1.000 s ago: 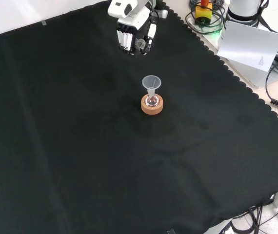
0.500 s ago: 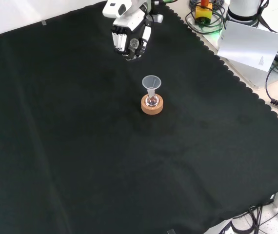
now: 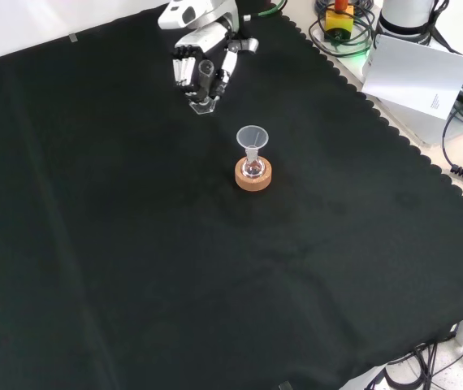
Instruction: Put the graduated cylinder back on the table.
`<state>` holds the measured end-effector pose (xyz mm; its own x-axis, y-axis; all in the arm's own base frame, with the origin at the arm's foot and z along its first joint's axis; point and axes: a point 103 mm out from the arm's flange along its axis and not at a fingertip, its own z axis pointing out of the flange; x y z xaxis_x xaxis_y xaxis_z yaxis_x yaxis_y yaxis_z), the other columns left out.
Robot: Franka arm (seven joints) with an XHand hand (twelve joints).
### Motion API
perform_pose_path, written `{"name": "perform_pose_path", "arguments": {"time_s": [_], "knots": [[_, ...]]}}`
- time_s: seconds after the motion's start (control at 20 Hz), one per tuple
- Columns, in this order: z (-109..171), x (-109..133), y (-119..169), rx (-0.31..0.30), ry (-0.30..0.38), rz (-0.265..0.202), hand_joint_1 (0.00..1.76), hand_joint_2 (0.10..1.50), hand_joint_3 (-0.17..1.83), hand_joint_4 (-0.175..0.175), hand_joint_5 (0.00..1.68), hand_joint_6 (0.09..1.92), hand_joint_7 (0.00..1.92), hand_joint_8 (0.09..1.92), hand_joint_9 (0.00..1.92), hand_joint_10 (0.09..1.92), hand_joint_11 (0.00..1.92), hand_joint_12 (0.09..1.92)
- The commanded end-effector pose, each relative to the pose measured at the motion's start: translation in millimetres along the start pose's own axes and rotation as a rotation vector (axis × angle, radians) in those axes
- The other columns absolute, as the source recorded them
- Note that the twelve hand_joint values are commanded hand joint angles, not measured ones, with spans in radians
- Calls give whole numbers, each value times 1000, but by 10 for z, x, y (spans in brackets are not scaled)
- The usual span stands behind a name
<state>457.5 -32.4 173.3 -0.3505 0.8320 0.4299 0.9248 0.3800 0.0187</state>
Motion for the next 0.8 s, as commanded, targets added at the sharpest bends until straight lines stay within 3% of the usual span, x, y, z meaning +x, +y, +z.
{"name": "perform_pose_path", "arguments": {"time_s": [0.05, 0.8], "knots": [[98, -193, 203, -79, 80, -19, 1239, 1170, 0, -175, 863, 1174, 887, 1176, 1427, 162, 1218, 729], [484, -417, 625, -190, 212, -61, 1240, 1167, -1, -175, 870, 1167, 892, 1168, 1424, 159, 1216, 729]]}}
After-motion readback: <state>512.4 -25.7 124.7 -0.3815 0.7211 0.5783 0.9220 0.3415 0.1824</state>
